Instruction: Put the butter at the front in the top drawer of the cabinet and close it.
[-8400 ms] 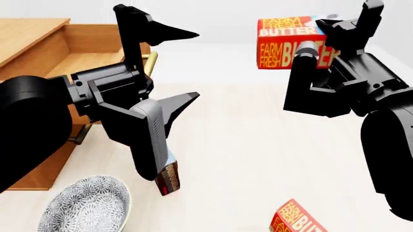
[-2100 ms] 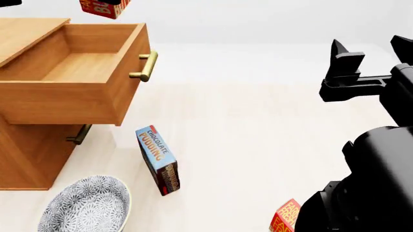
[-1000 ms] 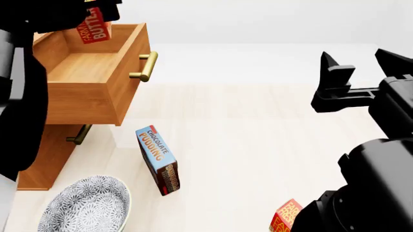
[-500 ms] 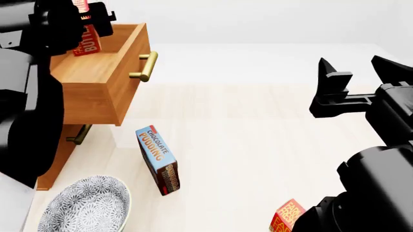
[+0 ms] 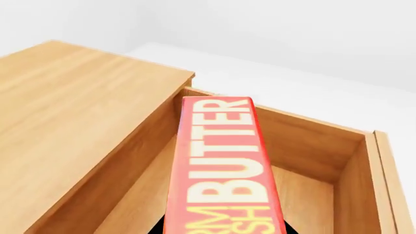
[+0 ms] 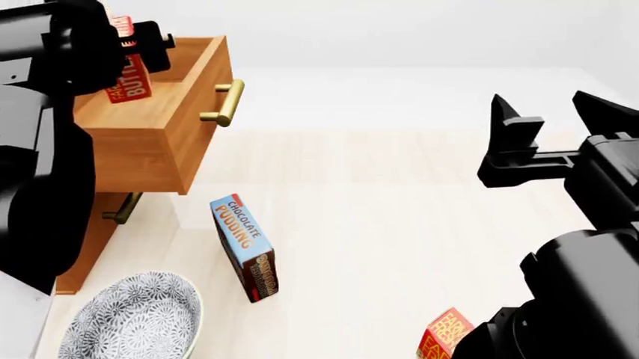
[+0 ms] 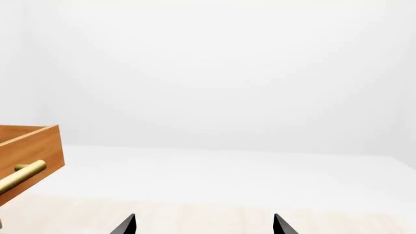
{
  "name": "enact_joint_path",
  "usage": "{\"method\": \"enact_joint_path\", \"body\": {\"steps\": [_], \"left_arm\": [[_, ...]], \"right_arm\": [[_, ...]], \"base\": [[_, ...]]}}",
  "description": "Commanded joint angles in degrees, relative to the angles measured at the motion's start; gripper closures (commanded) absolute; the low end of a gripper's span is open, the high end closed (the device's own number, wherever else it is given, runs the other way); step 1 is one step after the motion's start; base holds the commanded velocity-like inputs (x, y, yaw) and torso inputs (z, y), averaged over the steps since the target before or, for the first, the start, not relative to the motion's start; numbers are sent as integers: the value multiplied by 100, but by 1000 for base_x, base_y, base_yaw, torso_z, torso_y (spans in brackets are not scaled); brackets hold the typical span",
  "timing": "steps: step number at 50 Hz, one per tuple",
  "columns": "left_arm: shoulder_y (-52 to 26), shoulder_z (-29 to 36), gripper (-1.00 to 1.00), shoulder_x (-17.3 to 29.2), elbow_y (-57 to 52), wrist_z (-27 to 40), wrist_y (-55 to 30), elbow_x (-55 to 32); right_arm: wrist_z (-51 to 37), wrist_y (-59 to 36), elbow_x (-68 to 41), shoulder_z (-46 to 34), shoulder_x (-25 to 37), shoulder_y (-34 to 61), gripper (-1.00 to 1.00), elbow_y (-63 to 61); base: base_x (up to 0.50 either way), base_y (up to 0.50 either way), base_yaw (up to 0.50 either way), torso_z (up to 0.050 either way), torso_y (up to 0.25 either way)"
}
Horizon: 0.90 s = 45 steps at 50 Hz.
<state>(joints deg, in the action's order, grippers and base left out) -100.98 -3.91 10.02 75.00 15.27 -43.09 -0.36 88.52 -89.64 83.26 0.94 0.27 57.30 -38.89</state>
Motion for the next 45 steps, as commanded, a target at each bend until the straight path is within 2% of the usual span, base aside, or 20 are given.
{"method": "enact_joint_path", "body": {"steps": [1,45], "left_arm": [[-72,81,100,14,-5,43,-37,37],[251,99,100,71,-4,13,-124,3]], "right_arm": [[104,0,97,12,2,-4,-100,1],[-39,4,-115,157,1,-151,-100,-83]], "base": [[0,0,0,0,0],[0,0,0,0,1]]}}
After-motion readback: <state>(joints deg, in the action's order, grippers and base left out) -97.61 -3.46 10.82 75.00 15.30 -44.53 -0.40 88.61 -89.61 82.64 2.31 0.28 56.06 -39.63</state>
